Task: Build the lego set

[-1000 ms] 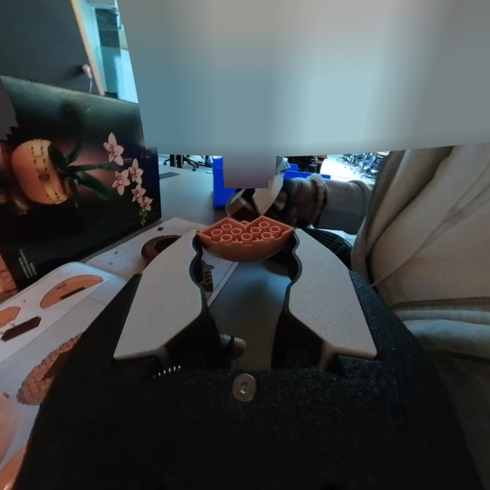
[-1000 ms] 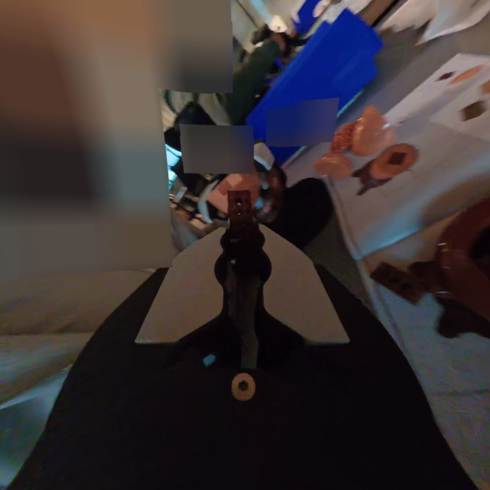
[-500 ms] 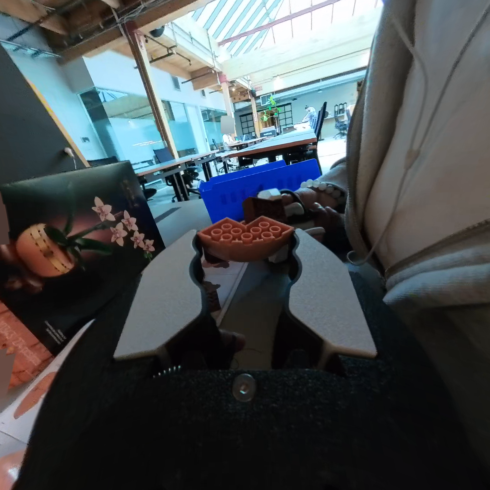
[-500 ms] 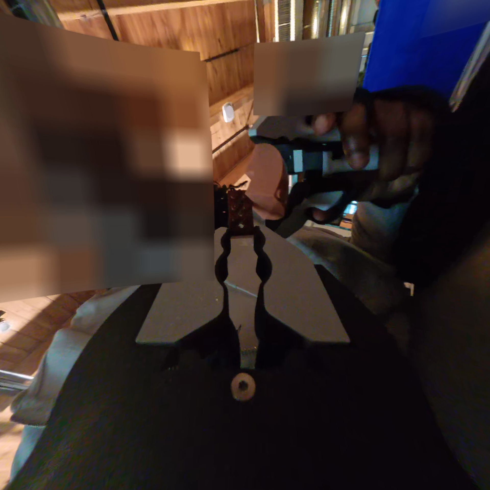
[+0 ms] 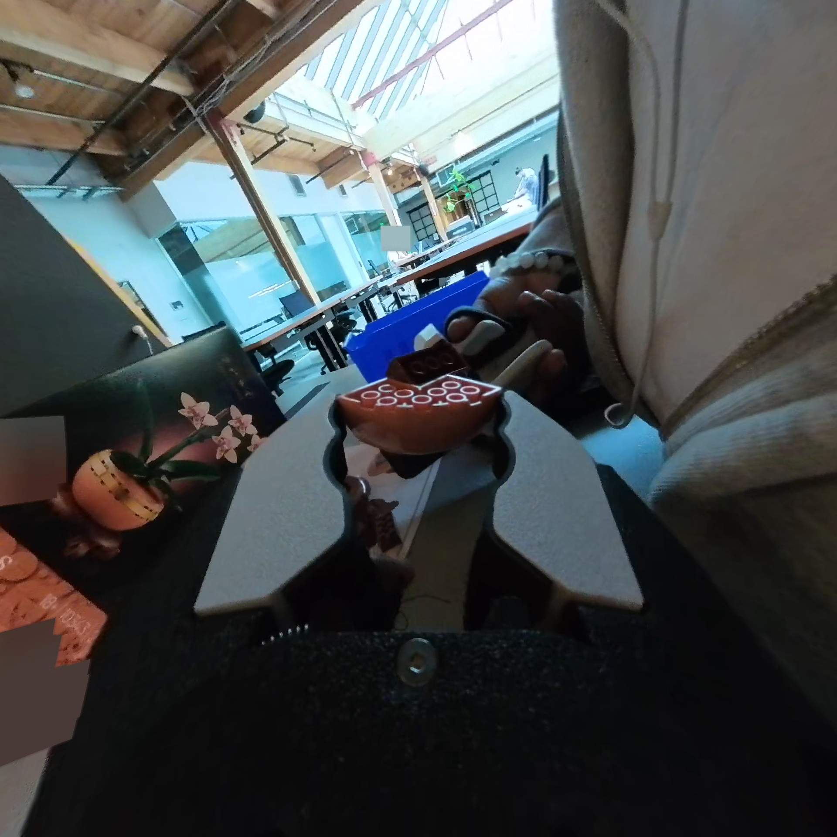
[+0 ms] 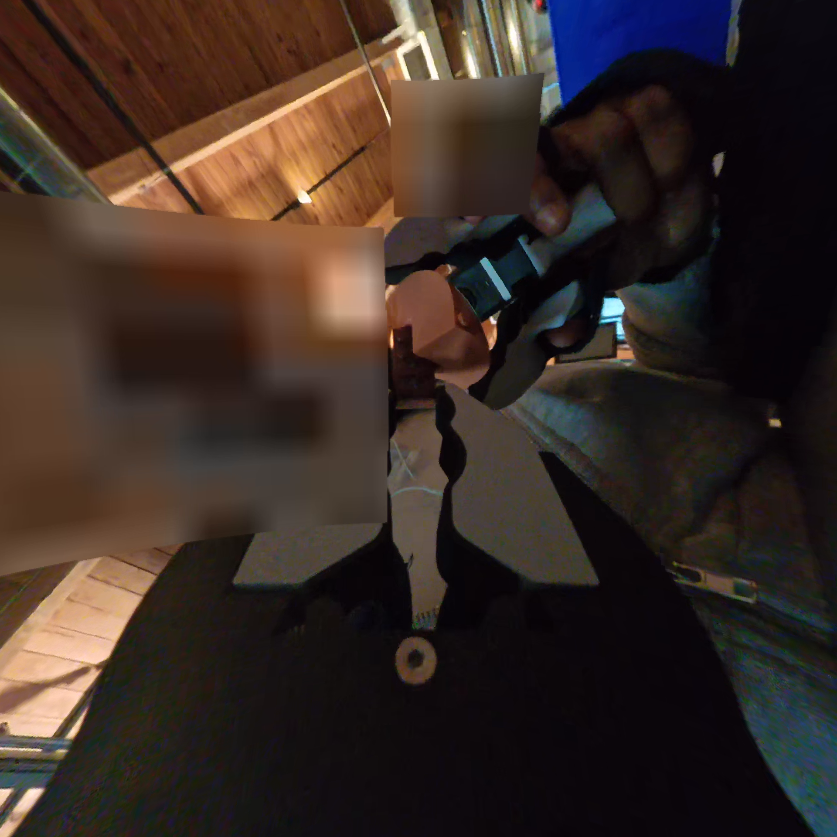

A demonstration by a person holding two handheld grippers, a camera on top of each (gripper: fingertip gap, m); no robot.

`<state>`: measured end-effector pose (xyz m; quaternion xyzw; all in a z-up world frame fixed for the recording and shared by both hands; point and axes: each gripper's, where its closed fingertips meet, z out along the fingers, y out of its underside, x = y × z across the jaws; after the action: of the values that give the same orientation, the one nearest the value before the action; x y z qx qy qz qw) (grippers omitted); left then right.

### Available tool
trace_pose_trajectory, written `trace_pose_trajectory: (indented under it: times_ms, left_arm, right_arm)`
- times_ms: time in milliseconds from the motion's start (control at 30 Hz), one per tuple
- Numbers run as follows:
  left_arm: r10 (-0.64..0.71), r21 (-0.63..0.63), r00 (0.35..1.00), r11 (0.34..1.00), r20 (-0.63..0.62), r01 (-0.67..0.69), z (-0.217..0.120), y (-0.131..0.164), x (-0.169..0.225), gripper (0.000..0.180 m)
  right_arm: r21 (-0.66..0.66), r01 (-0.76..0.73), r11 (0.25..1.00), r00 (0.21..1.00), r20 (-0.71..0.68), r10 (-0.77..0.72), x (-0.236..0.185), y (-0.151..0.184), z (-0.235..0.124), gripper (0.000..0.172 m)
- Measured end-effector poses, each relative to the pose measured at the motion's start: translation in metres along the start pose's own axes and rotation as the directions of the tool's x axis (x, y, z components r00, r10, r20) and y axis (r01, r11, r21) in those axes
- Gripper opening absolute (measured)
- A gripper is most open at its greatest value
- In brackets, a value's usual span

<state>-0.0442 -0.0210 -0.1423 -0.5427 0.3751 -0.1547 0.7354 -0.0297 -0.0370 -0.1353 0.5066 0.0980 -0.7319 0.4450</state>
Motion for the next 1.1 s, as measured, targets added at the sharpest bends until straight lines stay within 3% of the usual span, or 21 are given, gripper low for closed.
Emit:
trace_pose_trajectory:
  times_ms: [200,267,400,500,567,667,733,800,833,867,933,1000,1100]
  left_arm:
    - [-0.003,0.055,1.0,0.998,0.019,0.002,-0.003,-0.008,-0.003,0.063]
    - [-0.028,0.081,0.999,0.996,0.028,0.025,-0.004,-0.012,-0.005,0.063]
    - [-0.036,0.007,0.998,0.999,0.046,0.036,-0.002,0.0,-0.008,0.063]
    - [-0.05,-0.095,0.988,0.993,0.143,0.064,-0.003,0.016,-0.025,0.063]
    - [-0.091,-0.101,0.974,0.988,0.207,0.114,-0.007,0.018,-0.037,0.063]
    - [-0.133,-0.069,0.96,0.986,0.245,0.154,-0.013,0.016,-0.046,0.063]
    - [-0.172,-0.037,0.95,0.981,0.262,0.188,-0.016,0.014,-0.051,0.063]
    - [-0.211,-0.006,0.937,0.975,0.279,0.221,-0.019,0.012,-0.056,0.063]
    - [-0.225,0.005,0.933,0.972,0.279,0.233,-0.02,0.011,-0.057,0.063]
    - [-0.233,0.014,0.932,0.971,0.279,0.239,-0.021,0.011,-0.057,0.063]
    - [-0.236,0.021,0.931,0.971,0.277,0.24,-0.022,0.01,-0.057,0.063]
    - [-0.235,0.013,0.935,0.971,0.266,0.24,-0.02,0.011,-0.056,0.063]
    - [-0.226,-0.004,0.937,0.972,0.268,0.236,-0.019,0.013,-0.055,0.063]
  right_arm:
    - [0.055,0.016,0.998,0.996,-0.093,-0.01,-0.003,-0.012,-0.002,0.017]
    - [0.111,0.029,0.993,0.994,-0.107,-0.017,-0.002,-0.019,-0.005,0.008]
    - [0.118,0.059,0.991,0.993,-0.109,-0.046,0.0,-0.022,-0.002,0.007]
    - [0.126,0.259,0.958,0.947,-0.228,-0.226,0.009,-0.041,-0.014,0.009]
    - [-0.037,0.552,0.833,0.778,-0.336,-0.53,0.01,-0.045,-0.021,0.01]
    - [-0.344,0.841,0.417,0.276,-0.389,-0.879,0.005,-0.046,-0.028,0.015]
    - [-0.531,0.818,0.223,-0.008,-0.397,-0.918,0.008,-0.048,-0.037,0.051]
    - [-0.699,0.701,0.142,-0.204,-0.387,-0.899,0.02,-0.049,-0.055,0.065]
    - [-0.767,0.629,0.128,-0.287,-0.382,-0.879,0.026,-0.051,-0.067,0.065]
    - [-0.821,0.557,0.128,-0.358,-0.376,-0.855,0.032,-0.053,-0.08,0.055]
    - [-0.889,0.445,0.108,-0.43,-0.318,-0.845,0.042,-0.049,-0.096,0.04]
    - [-0.913,0.397,0.091,-0.366,-0.249,-0.897,0.056,-0.033,-0.094,0.028]
    - [-0.909,0.39,0.149,-0.196,-0.24,-0.951,0.08,-0.001,-0.074,0.031]
